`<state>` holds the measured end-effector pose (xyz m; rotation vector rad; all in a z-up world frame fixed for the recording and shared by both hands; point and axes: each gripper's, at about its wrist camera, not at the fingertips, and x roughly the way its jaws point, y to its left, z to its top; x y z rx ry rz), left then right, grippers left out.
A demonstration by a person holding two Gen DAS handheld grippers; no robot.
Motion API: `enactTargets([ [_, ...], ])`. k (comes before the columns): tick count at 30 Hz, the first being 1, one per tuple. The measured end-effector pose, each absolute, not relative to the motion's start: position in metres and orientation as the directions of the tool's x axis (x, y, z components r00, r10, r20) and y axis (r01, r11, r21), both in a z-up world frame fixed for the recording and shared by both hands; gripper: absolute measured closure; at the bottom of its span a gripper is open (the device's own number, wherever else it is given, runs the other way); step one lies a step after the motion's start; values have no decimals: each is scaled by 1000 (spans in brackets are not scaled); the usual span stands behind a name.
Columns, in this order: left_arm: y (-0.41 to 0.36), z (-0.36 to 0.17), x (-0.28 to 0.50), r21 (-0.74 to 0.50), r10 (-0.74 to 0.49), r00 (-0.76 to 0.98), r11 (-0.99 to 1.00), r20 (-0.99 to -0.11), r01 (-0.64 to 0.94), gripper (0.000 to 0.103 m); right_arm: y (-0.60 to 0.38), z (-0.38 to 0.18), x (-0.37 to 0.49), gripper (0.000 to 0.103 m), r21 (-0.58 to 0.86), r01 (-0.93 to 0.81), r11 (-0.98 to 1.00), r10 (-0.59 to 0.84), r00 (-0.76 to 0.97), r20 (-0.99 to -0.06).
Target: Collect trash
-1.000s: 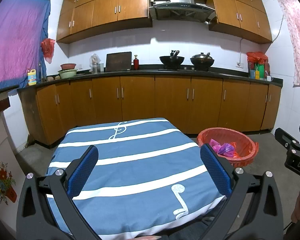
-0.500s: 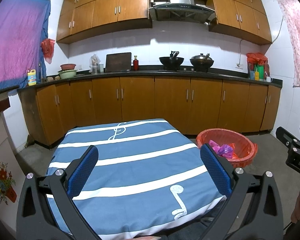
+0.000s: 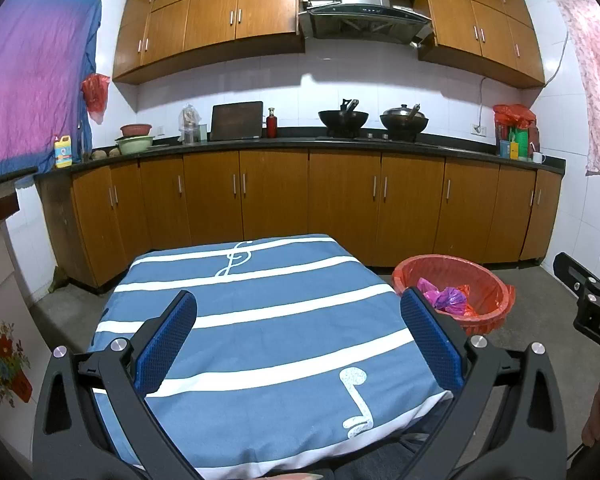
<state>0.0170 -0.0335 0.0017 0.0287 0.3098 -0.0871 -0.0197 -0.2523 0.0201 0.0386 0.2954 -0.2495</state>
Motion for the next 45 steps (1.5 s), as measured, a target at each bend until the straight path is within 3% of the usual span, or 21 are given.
enactTargets([
  [45, -29, -1, 18, 10, -79, 947, 996, -310, 86, 2, -252, 20, -20, 4, 2, 249, 968, -237, 925, -297],
])
